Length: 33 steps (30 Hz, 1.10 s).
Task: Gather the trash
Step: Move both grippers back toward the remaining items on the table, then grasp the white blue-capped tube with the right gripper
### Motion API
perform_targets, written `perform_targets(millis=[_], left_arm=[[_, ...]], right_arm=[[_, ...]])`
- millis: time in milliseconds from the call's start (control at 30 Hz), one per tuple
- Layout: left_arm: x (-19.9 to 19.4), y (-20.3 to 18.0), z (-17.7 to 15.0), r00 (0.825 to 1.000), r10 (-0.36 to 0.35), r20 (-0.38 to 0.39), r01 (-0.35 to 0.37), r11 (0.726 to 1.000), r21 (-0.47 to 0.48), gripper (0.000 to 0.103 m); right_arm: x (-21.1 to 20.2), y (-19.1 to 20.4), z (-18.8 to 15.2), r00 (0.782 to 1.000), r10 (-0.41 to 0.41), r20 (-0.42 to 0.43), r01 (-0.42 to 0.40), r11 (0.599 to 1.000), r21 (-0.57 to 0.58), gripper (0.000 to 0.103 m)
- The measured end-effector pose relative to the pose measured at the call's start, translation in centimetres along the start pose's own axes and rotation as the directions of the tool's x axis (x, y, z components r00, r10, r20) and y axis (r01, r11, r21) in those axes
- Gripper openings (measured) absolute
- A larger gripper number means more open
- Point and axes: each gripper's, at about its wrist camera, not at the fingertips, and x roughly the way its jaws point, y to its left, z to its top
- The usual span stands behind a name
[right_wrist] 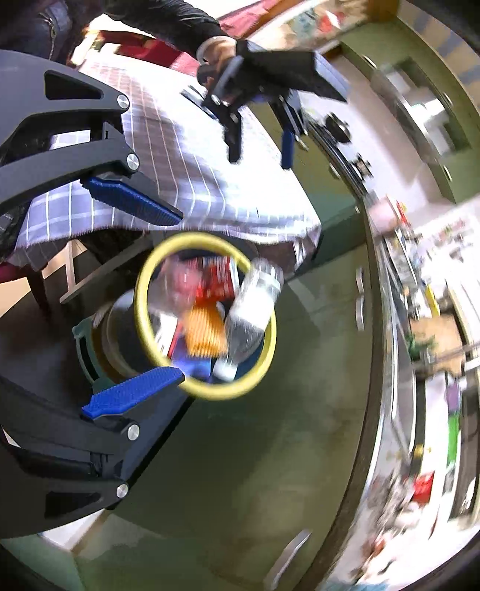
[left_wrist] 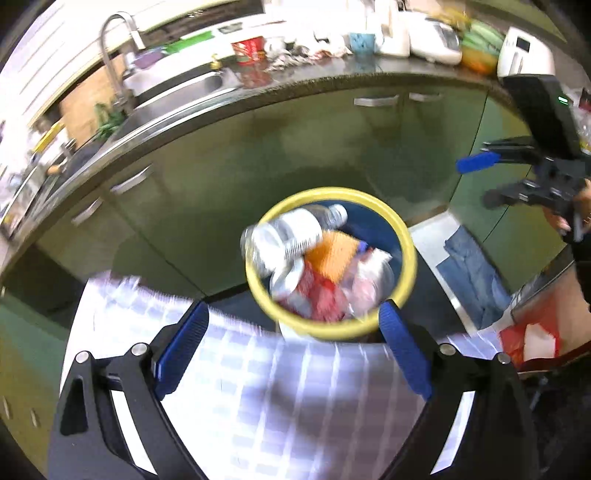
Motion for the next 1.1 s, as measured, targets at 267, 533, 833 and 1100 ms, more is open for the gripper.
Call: perform_targets(millis=[267, 533, 833, 1100], left_arm=[[-8.9, -1.4, -12.2, 0.992, 0.112, 0.060, -0.101, 0.981, -0.164, 0.093], [-14.1, -2.4, -25.1, 0.966, 0.258, -0.015, -0.243, 0.887, -0.393, 0.093], [-19.2, -3.1, -32.7, 0.934, 0.354, -0.048, -0.321, 0.772, -0.548, 0.094], [-20.1, -3.6, -34.6, 0.929, 0.369, -0.036, -0.320, 0.749, -0.580, 0.094]], right_arm=[[4.8, 11.3, 3.6, 0.988, 0.128, -0.090, -0.146, 0.962, -0.230, 0.078], [12.2, 27.8, 5.9, 0.930, 0.277, -0.242, -0.359, 0.827, -0.434, 0.078], [23.2, 44.4, 2.8, 0.843, 0.264, -0.469, -0.519, 0.628, -0.580, 0.079], [26.8, 49.8, 0.8, 0.803, 0.166, -0.572, -0.592, 0.326, -0.737, 0.082]])
